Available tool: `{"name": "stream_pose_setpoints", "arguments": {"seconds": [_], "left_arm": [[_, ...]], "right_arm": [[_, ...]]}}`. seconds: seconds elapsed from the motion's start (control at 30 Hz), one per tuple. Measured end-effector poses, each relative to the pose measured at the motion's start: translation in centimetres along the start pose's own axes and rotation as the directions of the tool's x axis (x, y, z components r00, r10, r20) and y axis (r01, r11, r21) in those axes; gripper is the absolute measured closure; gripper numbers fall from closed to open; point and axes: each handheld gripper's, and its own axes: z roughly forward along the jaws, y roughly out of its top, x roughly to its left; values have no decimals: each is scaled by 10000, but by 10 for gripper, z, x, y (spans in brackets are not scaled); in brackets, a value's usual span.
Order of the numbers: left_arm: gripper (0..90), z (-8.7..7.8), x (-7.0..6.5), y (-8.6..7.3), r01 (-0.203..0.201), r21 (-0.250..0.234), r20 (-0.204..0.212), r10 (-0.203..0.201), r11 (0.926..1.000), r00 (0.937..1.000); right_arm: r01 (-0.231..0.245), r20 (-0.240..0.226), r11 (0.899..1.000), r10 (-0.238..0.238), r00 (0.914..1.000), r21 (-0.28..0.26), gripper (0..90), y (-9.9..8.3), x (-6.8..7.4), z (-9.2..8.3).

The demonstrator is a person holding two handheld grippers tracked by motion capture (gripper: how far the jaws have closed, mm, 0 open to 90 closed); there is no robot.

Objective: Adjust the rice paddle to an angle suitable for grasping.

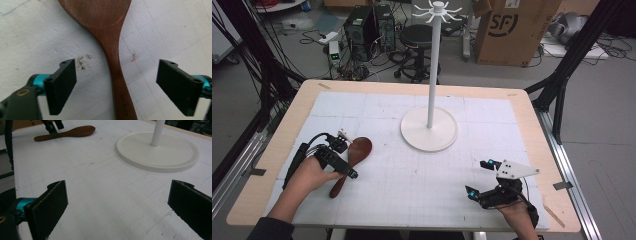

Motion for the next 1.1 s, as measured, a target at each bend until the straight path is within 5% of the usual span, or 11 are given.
{"name": "stream_pose_setpoints", "arguments": {"seconds": [0.57, 1.1], "left_arm": [[453, 4, 1, 14, 150, 760, -353, -124, 9970, 9993], [637, 9, 4, 17, 333, 1306, 63, -344, 9909, 9994]], "right_arm": [[-21, -85, 10000, 21, 10000, 58, 15, -1, 1, 1], [16, -118, 9998, -14, 9999, 189, 15, -1, 2, 3]]}}
